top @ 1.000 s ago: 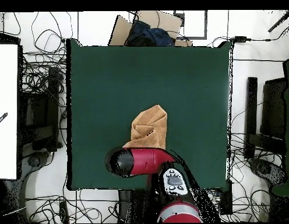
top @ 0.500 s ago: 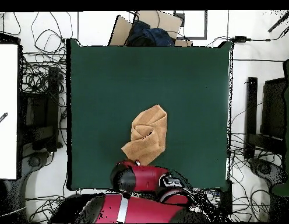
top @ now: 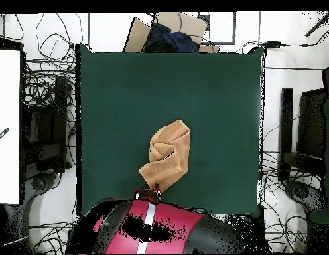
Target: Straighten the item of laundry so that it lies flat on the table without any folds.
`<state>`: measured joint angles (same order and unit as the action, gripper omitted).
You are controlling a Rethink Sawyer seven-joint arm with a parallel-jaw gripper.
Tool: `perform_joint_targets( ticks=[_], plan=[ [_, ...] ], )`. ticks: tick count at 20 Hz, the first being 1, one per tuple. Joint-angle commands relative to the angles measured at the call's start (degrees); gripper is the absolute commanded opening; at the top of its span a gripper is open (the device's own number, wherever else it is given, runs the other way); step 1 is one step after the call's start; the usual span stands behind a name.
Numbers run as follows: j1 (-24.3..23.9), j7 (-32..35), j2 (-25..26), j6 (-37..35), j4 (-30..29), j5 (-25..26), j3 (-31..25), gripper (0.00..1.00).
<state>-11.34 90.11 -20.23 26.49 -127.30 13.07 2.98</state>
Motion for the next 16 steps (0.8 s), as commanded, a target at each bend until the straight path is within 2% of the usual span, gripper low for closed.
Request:
perform_joint_targets(
  ticks=[1, 5, 6, 16],
  plan=[
    [0.2, 13.6, 16.4, 0.19, 3.06, -2.64, 0.73, 1.0],
    [0.01, 12.98, 18.22, 4.02, 3.0, -2.47, 0.57, 1.0],
    [-0.01, 12.38, 18.47, 5.15, 2.62, -3.11, 0.54, 0.0],
    [-0.64, 12.18, 19.63, 7.38, 1.73, -4.69, 0.34, 0.0]
  ],
)
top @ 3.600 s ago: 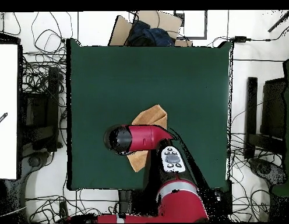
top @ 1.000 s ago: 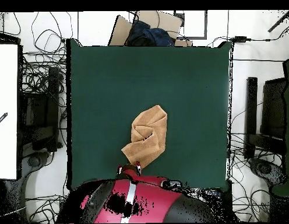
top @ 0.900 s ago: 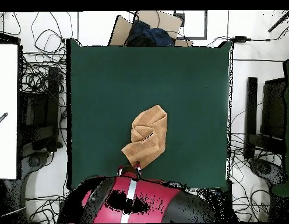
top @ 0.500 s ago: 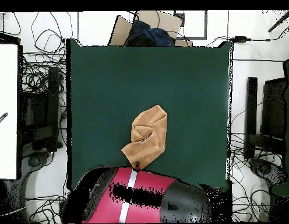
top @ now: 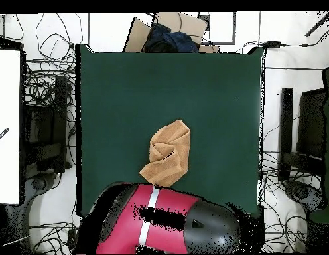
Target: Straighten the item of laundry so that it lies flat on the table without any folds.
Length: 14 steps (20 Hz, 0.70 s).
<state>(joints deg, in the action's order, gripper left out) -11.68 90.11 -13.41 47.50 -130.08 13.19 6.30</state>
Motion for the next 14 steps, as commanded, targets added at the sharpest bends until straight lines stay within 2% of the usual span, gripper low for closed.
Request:
perform_joint_targets(
  ticks=[1, 3, 5, 9, 11, 14],
  plan=[
    [-0.33, 12.19, 12.88, -13.45, 4.44, -4.94, -3.03, 0.0],
    [-0.38, 11.58, 12.54, -14.13, 4.47, -4.9, -3.46, 0.0],
    [-1.33, 11.47, 9.53, -16.22, 2.26, -4.38, -4.61, 0.0],
    [-1.44, 10.52, -6.24, -23.87, -8.47, -5.44, -6.09, 0.0],
    [-3.67, 10.32, -10.65, -28.56, -10.77, -4.81, -7.99, 0.0],
    [-5.71, 10.31, -16.8, -31.51, -13.62, -2.98, -9.04, 0.0]
  ],
)
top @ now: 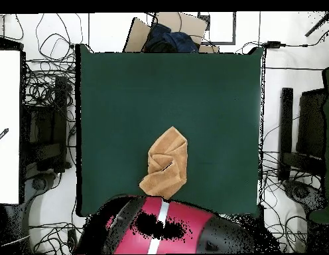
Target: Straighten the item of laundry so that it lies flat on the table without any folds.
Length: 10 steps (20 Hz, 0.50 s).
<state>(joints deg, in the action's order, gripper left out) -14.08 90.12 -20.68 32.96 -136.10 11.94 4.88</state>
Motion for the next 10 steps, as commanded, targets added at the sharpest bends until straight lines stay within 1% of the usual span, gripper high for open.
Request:
perform_joint_targets(
  ticks=[1, 4, 5, 7, 8, 10],
  plan=[
    [-3.9, 10.08, -12.45, -19.43, -8.71, -1.75, -7.94, 0.0],
    [-4.21, 8.7, -23.48, -28.03, -12.0, -2.54, -7.68, 0.0],
    [-4.79, 8.68, -26.31, -30.48, -12.87, -2.66, -8.19, 0.0],
    [-5.87, 8.92, -30.49, -34.21, -14.38, -2.85, -9.32, 0.0],
    [-6.95, 9.36, -32.15, -35.5, -15.15, -2.67, -10.73, 0.0],
    [-9.31, 10.08, -34.24, -37.34, -16.51, -3.04, -13.91, 0.0]
  ],
)
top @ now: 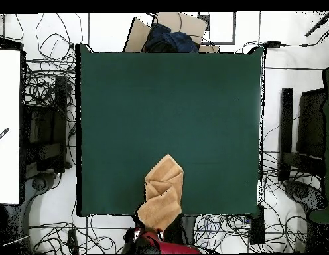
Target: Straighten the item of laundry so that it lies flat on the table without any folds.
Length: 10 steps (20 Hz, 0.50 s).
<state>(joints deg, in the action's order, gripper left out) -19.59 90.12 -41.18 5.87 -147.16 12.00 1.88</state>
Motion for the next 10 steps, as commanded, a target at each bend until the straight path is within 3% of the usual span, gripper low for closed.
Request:
perform_joint_targets(
  ticks=[1, 4, 10],
  plan=[
    [-5.17, 10.41, -14.3, -10.82, -6.15, -3.33, -12.86, 0.0],
    [-7.76, 9.87, -16.59, -13.61, -6.93, -4.63, -17.19, 0.0],
    [-9.26, 6.25, -28.98, -24.29, -8.71, -13.12, -23.05, 0.0]
  ],
)
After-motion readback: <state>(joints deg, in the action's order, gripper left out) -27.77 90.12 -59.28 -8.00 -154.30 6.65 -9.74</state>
